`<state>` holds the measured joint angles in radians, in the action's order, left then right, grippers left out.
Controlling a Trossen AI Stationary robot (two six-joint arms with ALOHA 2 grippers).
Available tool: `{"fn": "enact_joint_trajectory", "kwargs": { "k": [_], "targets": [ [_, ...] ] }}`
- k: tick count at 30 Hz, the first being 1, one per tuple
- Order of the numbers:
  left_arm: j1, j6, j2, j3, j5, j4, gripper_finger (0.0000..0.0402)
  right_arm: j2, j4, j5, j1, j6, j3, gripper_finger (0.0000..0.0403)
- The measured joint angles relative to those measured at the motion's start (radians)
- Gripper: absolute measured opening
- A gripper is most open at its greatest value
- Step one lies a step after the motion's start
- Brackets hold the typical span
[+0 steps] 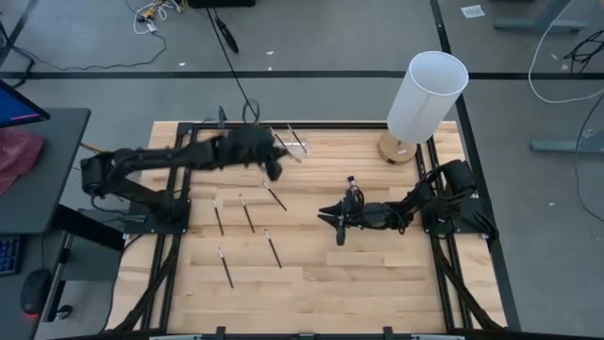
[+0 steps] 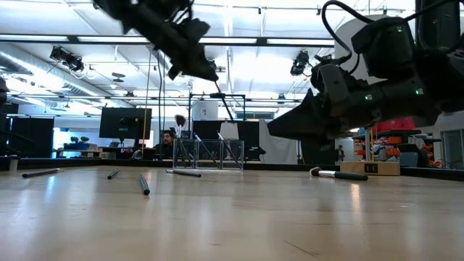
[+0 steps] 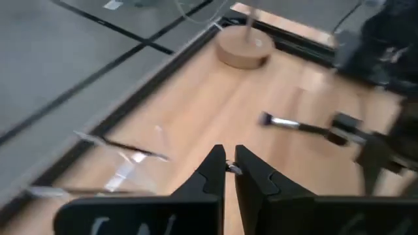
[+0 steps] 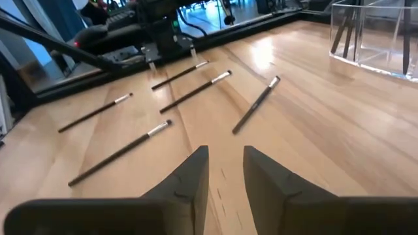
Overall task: Put items in baskets/containers
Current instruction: Put the black eyeshadow brush into the transparent organizer
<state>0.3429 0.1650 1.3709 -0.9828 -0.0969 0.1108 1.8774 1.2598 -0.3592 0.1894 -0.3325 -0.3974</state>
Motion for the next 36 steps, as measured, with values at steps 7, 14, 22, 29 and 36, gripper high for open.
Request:
{"fn": "enact_joint_trajectory", "kwargs": {
  "k": [7,14,22,29,36],
  "targets": [
    [0.166,-0.050,0.170,-0.180,0.160,0.079,0.0016,0.000,-0.006,0.000,0.000,0.012,-0.015,0.0096],
    [0.217,-0.014,0.318,-0.197,0.152,0.005,0.0018,0.000,-0.006,0.000,0.011,0.009,-0.016,0.0096],
    [0.217,0.017,0.346,-0.197,0.199,-0.010,0.0020,0.001,-0.006,0.000,0.029,0.026,-0.016,0.0096],
    [0.217,0.018,0.313,-0.227,0.102,-0.011,0.0020,0.001,-0.006,-0.025,0.029,0.031,-0.016,0.0096],
    [0.219,-0.064,0.325,-0.235,-0.064,-0.007,0.0020,0.001,-0.007,-0.026,0.029,0.031,-0.016,0.0096]
  ]
}}
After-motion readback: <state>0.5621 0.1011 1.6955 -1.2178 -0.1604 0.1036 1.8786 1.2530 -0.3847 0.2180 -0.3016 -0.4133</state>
